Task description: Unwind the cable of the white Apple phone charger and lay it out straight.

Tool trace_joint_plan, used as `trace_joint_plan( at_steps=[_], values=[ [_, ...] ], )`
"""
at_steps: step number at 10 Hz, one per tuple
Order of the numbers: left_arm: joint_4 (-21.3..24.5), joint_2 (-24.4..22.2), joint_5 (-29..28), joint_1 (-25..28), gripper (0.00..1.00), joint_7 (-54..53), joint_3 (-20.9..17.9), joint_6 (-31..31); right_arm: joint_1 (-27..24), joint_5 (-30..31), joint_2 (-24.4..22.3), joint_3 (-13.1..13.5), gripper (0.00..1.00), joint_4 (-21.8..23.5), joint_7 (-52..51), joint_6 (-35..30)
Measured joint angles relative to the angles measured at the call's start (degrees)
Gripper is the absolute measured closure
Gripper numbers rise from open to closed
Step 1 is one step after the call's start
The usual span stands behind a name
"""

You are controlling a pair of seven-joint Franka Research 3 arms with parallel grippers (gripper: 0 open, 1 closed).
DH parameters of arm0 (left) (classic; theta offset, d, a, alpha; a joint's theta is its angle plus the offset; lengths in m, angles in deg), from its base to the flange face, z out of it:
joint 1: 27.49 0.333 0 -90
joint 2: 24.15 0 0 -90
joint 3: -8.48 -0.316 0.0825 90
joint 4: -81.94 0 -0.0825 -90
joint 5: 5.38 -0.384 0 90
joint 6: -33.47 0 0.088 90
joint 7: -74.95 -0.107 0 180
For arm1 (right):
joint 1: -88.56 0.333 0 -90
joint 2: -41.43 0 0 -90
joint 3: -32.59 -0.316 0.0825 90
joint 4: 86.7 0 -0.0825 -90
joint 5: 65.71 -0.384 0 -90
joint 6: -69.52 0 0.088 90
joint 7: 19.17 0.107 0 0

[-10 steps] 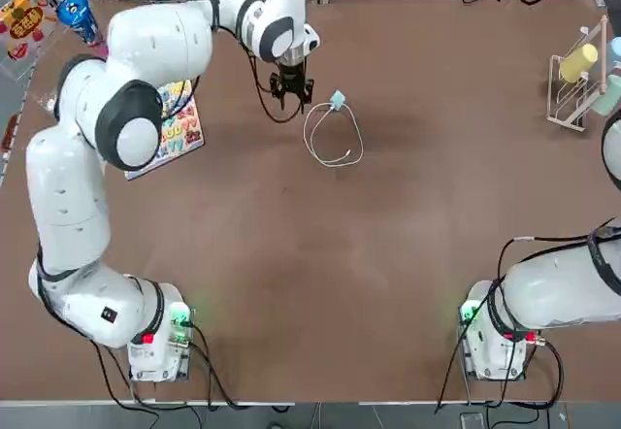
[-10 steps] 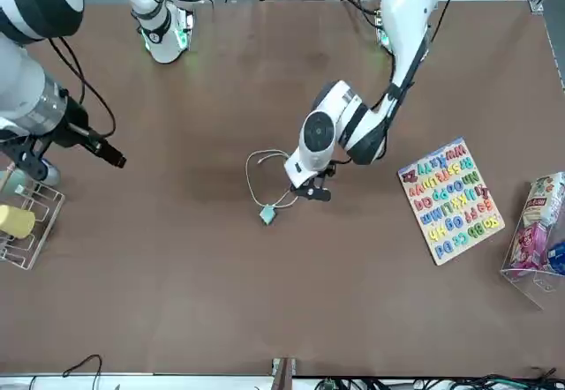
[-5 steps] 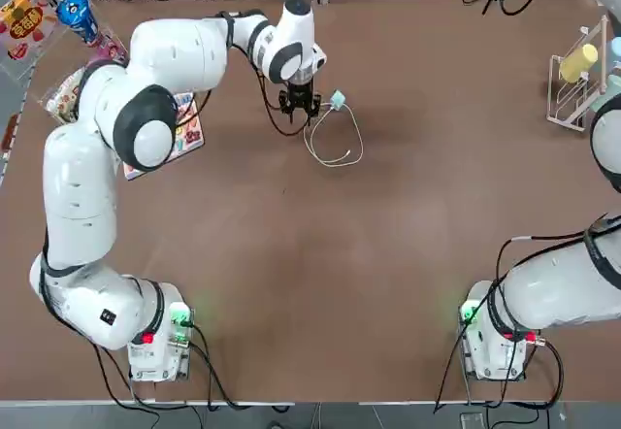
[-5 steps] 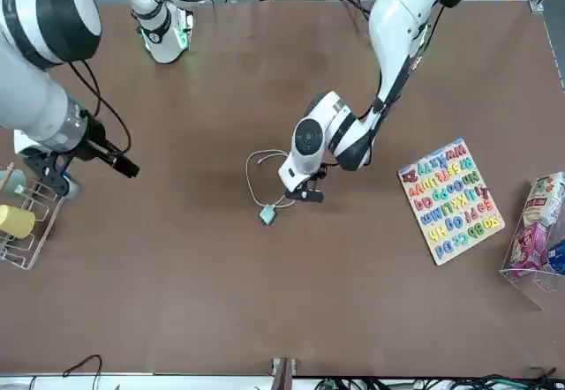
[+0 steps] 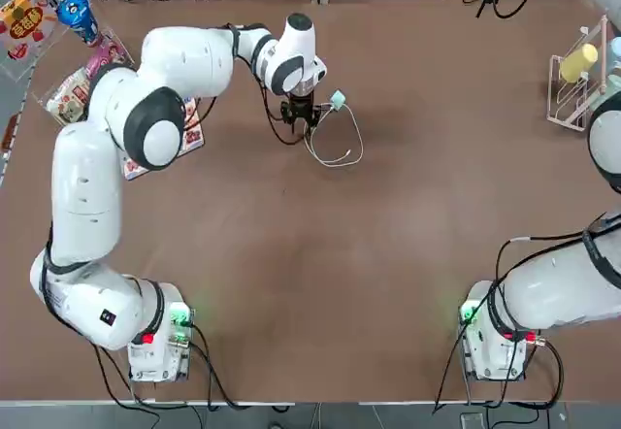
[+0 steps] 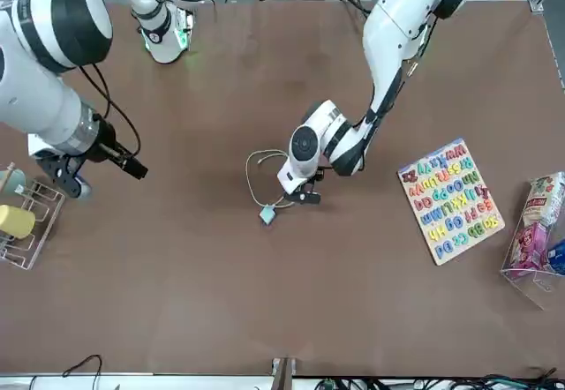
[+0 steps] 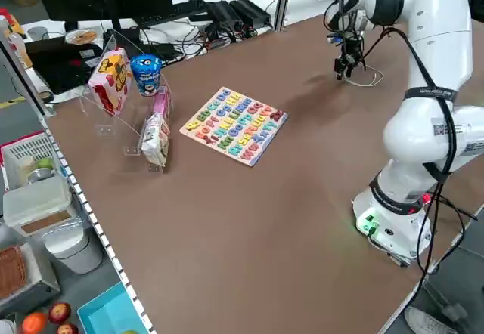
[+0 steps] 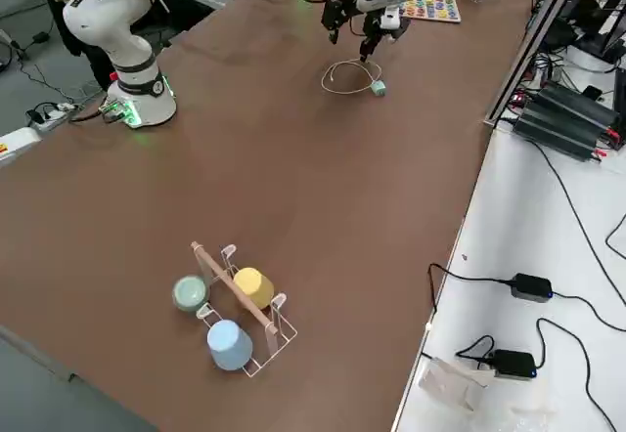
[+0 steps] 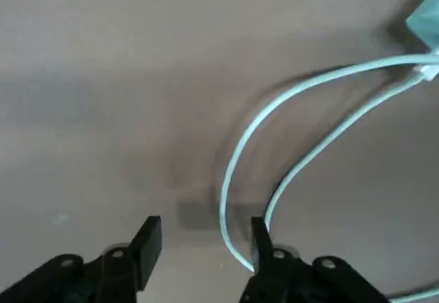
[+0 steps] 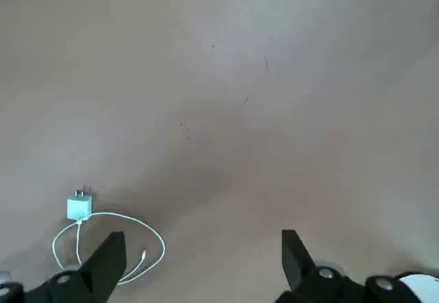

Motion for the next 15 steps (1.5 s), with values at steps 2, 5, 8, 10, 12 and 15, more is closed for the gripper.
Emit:
trace_joint_plan(
  at_steps=[2, 5, 8, 10, 12, 15],
  values=[
    [0.0, 0.4, 0.0, 0.0, 0.45, 1.2, 0.0, -0.6, -0.1, 0.0, 0.3, 0.4, 0.0, 0.0, 2.5, 0.0],
    [-0.1, 0.5, 0.0, 0.0, 0.6, 1.9, 0.0, -0.6, -0.1, 0.0, 0.3, 0.4, 0.0, -0.3, 3.8, 0.0],
    [-0.2, 0.5, 0.0, 0.0, 0.85, 1.9, 0.0, -0.7, 0.1, 0.0, 0.7, 0.3, 0.0, -0.3, 3.9, 0.3],
    [-0.2, 0.5, 0.0, 0.0, 0.94, 2.0, 0.0, -0.7, 0.3, 0.0, 0.7, 0.2, 0.0, -0.3, 4.0, 0.3],
    [-0.3, 0.5, 0.0, 0.1, 0.96, 2.6, -0.1, -0.7, 0.8, 0.0, 0.9, 0.1, 0.0, -0.3, 4.2, 0.3],
    [-1.1, 0.2, -0.2, 0.1, 0.96, 2.7, -0.1, 1.4, 2.6, 0.0, 1.3, 0.1, 0.0, -0.4, 6.9, 0.5]
  ],
)
